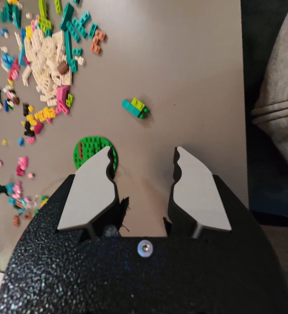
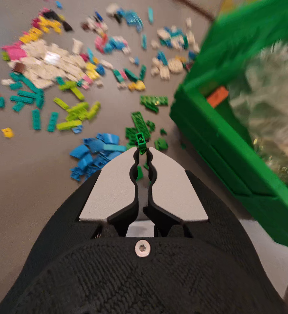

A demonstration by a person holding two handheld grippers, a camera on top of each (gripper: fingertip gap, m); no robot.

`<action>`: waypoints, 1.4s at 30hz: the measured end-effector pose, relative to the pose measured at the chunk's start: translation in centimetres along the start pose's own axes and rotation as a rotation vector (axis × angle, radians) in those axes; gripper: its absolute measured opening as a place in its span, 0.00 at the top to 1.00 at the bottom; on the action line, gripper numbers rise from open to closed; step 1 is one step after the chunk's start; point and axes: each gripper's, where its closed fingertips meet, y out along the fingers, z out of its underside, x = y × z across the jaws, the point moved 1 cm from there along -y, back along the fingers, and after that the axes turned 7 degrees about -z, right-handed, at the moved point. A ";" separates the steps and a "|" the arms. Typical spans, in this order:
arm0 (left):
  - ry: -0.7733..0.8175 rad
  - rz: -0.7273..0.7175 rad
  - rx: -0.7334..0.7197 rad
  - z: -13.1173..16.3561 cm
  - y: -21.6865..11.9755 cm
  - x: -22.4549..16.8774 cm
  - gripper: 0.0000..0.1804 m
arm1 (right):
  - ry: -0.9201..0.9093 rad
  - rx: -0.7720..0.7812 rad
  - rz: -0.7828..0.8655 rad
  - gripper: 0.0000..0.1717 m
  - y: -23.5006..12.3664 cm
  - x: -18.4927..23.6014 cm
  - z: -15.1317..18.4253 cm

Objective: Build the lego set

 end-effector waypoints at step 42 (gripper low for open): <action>-1.213 0.652 -0.977 -12.8 -4.5 4.8 0.96 | -1.885 -0.763 0.745 0.96 2.5 28.5 -13.4</action>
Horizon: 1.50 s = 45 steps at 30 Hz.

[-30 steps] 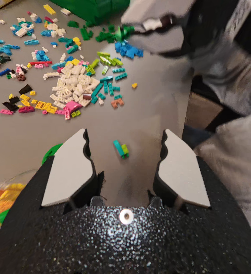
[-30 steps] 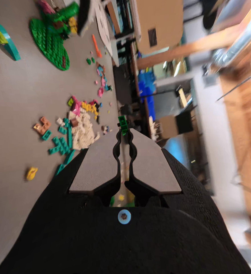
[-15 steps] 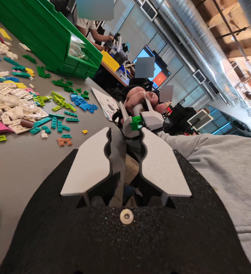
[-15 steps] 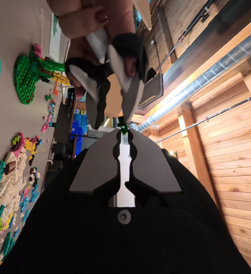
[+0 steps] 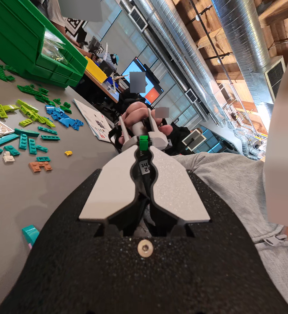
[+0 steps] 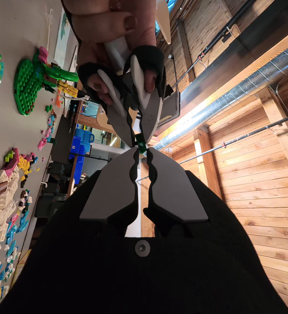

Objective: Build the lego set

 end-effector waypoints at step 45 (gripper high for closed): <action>0.312 -0.446 0.443 3.4 4.2 6.3 0.96 | 1.001 0.112 -0.560 0.99 -2.6 3.4 7.2</action>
